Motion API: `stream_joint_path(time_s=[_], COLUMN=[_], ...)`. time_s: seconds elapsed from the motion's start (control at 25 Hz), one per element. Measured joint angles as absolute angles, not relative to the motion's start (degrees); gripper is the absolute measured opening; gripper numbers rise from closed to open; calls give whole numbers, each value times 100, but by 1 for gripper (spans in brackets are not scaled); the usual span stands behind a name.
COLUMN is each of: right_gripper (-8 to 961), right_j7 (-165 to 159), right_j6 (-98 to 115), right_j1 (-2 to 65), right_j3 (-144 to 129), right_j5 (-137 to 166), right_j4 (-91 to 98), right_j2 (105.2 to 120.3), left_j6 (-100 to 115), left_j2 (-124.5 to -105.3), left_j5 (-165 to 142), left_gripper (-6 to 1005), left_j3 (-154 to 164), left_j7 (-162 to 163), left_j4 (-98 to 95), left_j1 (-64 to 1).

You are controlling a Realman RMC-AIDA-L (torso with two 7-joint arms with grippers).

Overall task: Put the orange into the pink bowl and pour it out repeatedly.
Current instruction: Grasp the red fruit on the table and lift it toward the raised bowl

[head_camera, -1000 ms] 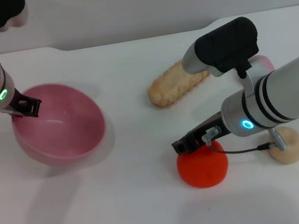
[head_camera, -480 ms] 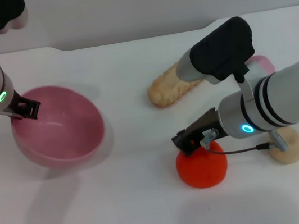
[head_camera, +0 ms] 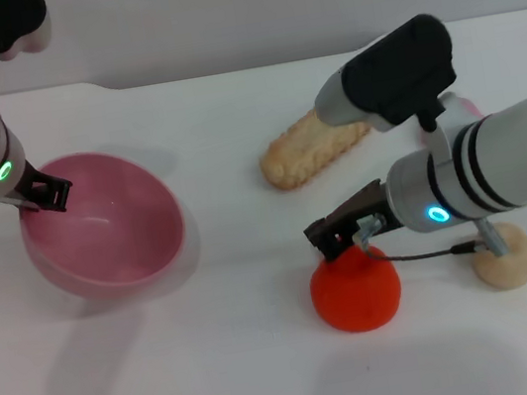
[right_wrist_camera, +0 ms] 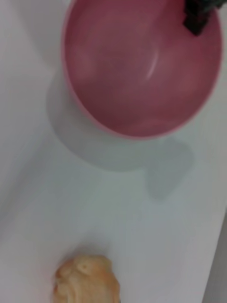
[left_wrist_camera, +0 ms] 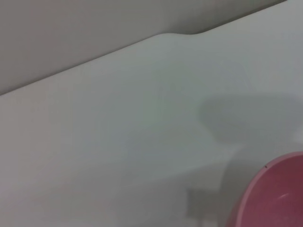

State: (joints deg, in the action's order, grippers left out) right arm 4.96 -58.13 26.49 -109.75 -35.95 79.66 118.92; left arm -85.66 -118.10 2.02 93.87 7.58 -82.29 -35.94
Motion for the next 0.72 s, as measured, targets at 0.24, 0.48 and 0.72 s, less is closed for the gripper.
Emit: stream_joint_path(time_s=[0.24,0.48,0.72], right_gripper=[113,317,486], right_j7=[486,459,390], right_j6=[-6047,-6246,-6438], right_j1=[2667,2586,2444], right_j3=[-10876,-10933,-10971], right_j5=[-3587,-3563,-3551], right_j4=[8081,8278,8409], right_j2=[11884,11892,11908], left_j6=[-8549,-8547,-8533], left_j2=[-11813,-11813,-11818], left_j5=[202,202,206], left_gripper=[43,43,43], left_j3=[9387,9386,9387], left_j7=[741,739,738], left_j4=[-8193,-8150,-8038], left_j1=[-3611,-3628,-3697])
